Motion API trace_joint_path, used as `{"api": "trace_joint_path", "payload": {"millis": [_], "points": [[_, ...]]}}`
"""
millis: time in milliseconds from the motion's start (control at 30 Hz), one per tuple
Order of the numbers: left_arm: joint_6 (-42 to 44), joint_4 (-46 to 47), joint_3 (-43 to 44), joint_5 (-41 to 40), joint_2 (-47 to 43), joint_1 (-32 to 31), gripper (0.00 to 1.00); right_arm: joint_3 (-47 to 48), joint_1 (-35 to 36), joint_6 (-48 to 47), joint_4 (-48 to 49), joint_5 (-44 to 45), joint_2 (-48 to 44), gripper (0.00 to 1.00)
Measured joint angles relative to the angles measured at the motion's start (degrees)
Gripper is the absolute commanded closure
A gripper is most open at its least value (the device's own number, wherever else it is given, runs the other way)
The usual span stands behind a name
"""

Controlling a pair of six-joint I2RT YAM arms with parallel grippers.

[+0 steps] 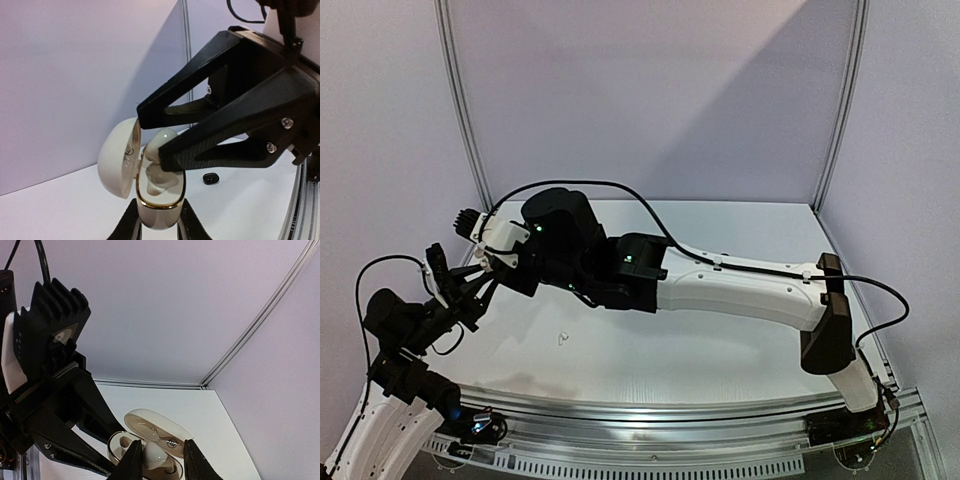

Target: Insert the wireless bluetooth earbuds into the charging case

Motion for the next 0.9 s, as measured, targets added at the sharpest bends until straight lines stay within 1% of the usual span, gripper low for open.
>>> {"api": "trace_joint_path", "payload": {"millis": [467,567,900], "points": [[-0.22,0.7,0.0,0.04,0.02,0.0,1.0,-1.36,0.0,4.2,0.13,-0.94,-1.27,0.66],[-0.22,1.01,0.0,0.04,0.04,0.0,1.0,-1.66,0.0,4.7,0.26,-0.79,-1.57,0.69],[-0.22,1.55,0.0,0.35,0.15,0.0,1.0,-1.68,-0.04,5.68,0.28,0.02,-1.7,0.76]]}}
